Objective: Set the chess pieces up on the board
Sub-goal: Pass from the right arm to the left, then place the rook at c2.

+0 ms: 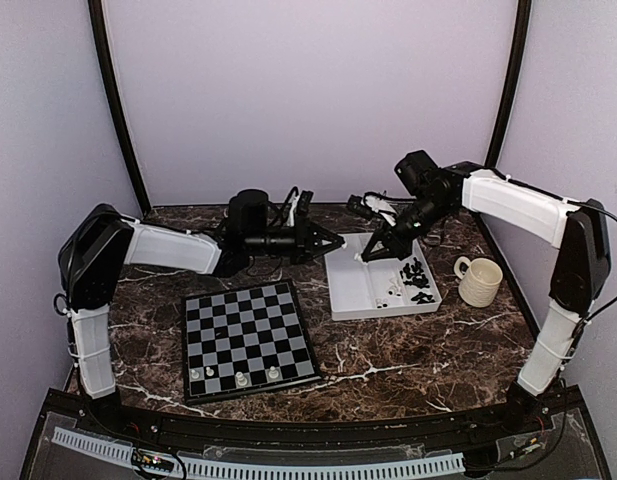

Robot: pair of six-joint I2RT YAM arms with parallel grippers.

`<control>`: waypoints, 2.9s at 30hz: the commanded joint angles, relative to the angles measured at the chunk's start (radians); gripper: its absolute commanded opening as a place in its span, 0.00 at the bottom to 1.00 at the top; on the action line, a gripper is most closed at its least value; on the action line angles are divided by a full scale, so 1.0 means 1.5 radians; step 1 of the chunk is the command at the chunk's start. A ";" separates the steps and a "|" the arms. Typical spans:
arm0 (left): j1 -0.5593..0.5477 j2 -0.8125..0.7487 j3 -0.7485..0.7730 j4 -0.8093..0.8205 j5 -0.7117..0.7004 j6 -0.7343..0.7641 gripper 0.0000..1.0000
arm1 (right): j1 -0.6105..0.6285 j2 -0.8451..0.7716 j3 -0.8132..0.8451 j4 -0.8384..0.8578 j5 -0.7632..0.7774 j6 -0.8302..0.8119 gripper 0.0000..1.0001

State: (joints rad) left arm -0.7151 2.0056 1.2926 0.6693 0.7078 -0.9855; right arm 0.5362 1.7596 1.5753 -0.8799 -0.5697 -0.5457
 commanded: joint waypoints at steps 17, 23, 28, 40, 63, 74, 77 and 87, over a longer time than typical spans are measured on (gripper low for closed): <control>0.021 -0.519 -0.170 -0.739 -0.297 0.427 0.02 | -0.107 0.111 -0.063 0.113 0.070 0.033 0.03; -0.063 -0.627 -0.253 -0.840 -0.445 0.370 0.02 | -0.119 0.116 -0.104 0.154 0.081 0.034 0.03; -0.191 -0.630 -0.318 -0.884 -0.536 0.298 0.01 | -0.119 0.123 -0.124 0.171 0.098 0.028 0.03; -0.337 -0.631 -0.427 -0.881 -0.584 0.189 0.01 | -0.119 0.145 -0.126 0.173 0.115 0.029 0.03; -0.345 -0.533 -0.451 -0.785 -0.605 0.201 0.04 | -0.119 0.148 -0.125 0.166 0.115 0.027 0.03; -0.344 -0.507 -0.453 -0.781 -0.628 0.197 0.06 | -0.119 0.152 -0.126 0.164 0.115 0.025 0.03; -0.344 -0.505 -0.454 -0.778 -0.640 0.198 0.06 | -0.119 0.154 -0.125 0.164 0.114 0.025 0.03; -0.340 -0.474 -0.439 -0.777 -0.694 0.188 0.08 | -0.119 0.155 -0.125 0.161 0.115 0.026 0.03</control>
State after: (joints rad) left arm -1.2278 1.2774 0.6277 -0.4915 -0.2855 -0.6933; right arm 0.3561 1.9816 1.3926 -0.6357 -0.3985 -0.5072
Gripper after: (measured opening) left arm 0.078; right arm 0.031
